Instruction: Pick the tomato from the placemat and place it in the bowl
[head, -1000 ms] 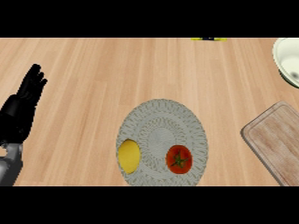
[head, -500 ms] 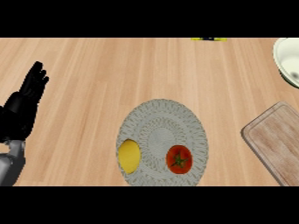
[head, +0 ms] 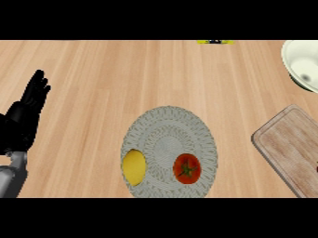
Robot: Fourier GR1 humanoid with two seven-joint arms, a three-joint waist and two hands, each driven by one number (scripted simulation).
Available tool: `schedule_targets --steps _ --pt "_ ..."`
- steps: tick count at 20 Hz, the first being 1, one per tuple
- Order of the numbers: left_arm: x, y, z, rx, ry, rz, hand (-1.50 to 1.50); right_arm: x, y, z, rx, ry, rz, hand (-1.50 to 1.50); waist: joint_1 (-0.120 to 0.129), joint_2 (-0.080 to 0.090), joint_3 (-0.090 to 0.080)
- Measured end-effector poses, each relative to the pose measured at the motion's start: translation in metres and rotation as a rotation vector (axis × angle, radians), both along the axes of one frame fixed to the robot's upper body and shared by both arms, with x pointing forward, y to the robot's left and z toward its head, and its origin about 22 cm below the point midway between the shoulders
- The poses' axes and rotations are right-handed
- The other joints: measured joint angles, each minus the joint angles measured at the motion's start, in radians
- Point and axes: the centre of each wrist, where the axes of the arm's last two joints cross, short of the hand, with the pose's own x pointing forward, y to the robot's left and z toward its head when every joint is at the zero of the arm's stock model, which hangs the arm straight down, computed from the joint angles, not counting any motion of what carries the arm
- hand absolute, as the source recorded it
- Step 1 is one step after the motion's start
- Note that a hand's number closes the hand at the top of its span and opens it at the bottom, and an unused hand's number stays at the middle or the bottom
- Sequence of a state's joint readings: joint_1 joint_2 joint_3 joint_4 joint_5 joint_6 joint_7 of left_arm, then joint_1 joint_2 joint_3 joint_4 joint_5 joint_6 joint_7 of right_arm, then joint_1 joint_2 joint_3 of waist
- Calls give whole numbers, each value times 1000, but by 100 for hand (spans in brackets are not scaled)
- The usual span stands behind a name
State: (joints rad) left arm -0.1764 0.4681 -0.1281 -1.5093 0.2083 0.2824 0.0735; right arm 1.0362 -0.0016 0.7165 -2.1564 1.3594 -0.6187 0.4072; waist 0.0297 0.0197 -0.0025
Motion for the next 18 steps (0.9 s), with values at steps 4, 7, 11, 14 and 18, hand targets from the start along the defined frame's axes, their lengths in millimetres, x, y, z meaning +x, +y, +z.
schedule_targets --steps 4,7,11,14,18 --pt "1 5 0 -3 3 13 0 31 13 -5 9 50 23 -150 -7 -5 1" --pt "-3 8 1 -3 6 17 0 52 27 -15 6 79 34 -150 -12 -11 1" --pt "-1 12 1 -2 11 25 0 76 42 -21 4 97 57 -150 -21 -15 2" --pt "4 18 1 -1 15 26 0 94 52 -33 -3 99 67 -150 -25 -17 2" --pt "-3 18 1 -2 15 32 0 115 56 -40 -12 99 63 -150 -25 -19 3"
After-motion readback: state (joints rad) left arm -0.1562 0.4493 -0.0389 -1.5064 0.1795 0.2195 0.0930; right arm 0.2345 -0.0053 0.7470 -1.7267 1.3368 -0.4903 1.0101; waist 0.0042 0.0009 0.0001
